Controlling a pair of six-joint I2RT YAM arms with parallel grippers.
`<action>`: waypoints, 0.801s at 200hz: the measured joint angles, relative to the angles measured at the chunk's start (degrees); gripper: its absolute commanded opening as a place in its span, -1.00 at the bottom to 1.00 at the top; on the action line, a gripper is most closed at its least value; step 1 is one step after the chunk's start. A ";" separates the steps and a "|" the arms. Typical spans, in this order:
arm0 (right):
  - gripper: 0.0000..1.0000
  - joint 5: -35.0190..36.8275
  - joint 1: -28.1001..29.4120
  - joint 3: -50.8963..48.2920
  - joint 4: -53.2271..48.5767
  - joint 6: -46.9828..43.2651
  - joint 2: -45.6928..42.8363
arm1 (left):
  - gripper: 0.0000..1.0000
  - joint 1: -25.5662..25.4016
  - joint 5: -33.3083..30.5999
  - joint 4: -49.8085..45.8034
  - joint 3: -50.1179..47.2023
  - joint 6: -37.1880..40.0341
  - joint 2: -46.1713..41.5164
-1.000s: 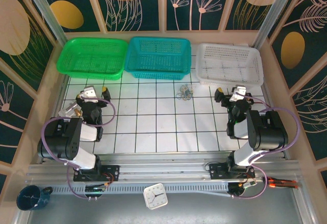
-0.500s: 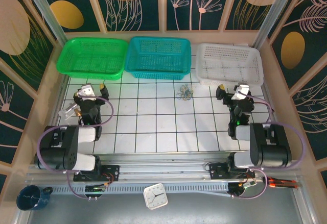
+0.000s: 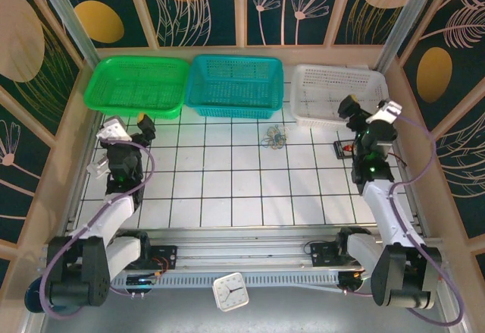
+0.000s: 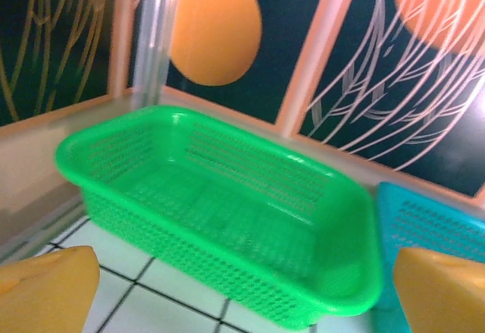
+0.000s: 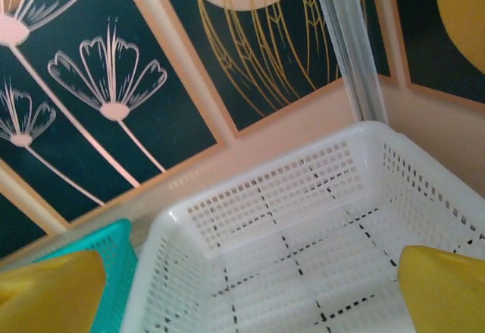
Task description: Untangle the cables
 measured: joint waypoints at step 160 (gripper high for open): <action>0.94 -3.56 25.20 7.52 -16.50 5.86 29.07 | 0.98 -8.31 24.52 -27.47 13.05 -12.79 3.08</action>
